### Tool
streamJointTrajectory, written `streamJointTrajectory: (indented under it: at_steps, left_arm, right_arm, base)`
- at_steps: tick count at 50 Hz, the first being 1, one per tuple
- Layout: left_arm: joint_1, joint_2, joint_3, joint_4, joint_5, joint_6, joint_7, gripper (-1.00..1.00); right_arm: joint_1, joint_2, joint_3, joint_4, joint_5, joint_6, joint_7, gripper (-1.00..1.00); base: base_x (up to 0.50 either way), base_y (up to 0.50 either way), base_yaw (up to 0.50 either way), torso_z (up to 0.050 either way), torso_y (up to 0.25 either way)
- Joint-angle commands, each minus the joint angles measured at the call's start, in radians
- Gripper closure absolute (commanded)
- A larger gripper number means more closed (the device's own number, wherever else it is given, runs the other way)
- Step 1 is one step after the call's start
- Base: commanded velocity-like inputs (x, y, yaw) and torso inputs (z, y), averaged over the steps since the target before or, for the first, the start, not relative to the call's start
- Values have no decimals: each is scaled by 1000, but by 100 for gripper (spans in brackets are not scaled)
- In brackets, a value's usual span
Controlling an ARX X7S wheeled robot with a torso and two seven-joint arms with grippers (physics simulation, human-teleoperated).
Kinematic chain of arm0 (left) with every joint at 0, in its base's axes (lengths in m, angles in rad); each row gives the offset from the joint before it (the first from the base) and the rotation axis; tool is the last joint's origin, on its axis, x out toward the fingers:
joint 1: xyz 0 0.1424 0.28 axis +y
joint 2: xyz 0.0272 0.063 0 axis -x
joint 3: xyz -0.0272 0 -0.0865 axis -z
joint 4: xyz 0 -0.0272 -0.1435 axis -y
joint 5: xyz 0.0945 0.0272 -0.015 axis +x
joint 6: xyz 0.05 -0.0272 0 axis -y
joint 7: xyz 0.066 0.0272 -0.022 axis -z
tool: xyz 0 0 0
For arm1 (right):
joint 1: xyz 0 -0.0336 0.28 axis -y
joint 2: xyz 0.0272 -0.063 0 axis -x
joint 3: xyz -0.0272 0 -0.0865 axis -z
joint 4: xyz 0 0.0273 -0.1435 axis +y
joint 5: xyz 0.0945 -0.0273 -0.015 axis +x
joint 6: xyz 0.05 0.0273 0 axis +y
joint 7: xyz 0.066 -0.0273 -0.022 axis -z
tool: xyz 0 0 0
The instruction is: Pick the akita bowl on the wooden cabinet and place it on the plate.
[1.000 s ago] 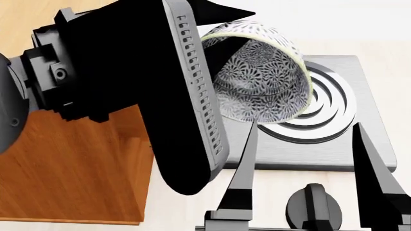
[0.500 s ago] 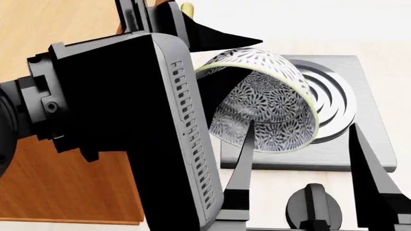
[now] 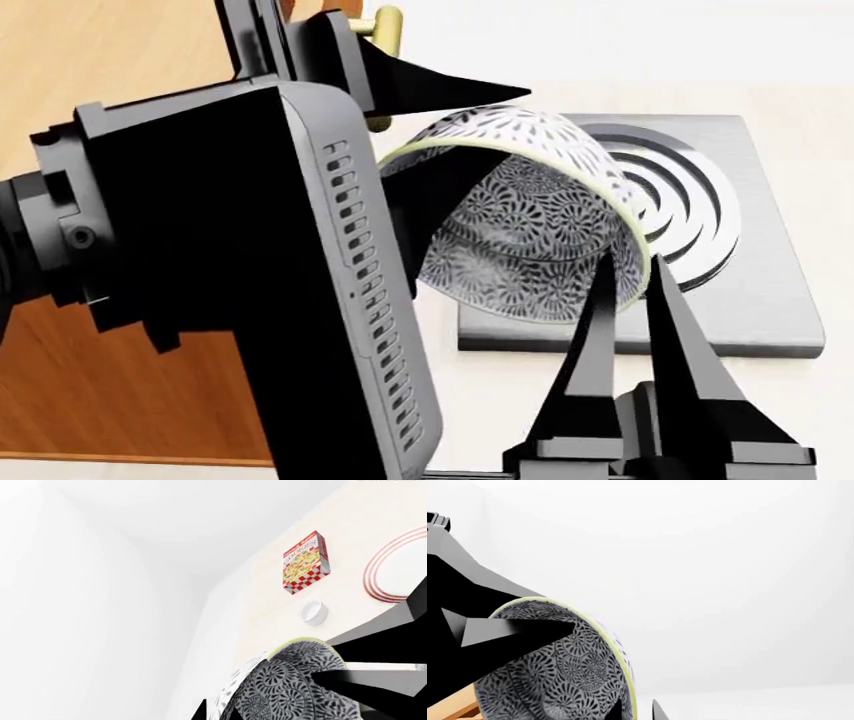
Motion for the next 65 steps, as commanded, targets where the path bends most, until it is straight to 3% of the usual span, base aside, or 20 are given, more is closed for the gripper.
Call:
streamJointTrajectory:
  at_steps: [1,23,24,49,65]
  left_arm:
    - [3,-8,-11,4,13,3,-13,100]
    - [12,-9,-9,-3,17,5,-23,100]
    - [13,-9,-6,-5,22,4,-26,-100]
    - [14,-9,8,-8,18,-3,-14,-100]
    - [17,-9,-15,-17,-22,-19,-23,-100]
  right_arm:
    - [-3,3,0,1,2,-14,1,100]
    - [32,6,-11,-24,15,52,50,100]
    - [42,7,-11,-24,32,72,59,100]
    - [45,18,3,-16,58,39,94,100]
    - [-27,77,121,40,89,-11,230,100]
  base:
    - [0,0,0,0,0]
    - [0,0,0,1,0]
    - [0,0,0,0,0]
    - [0,0,0,0,0]
    - [0,0,0,0,1]
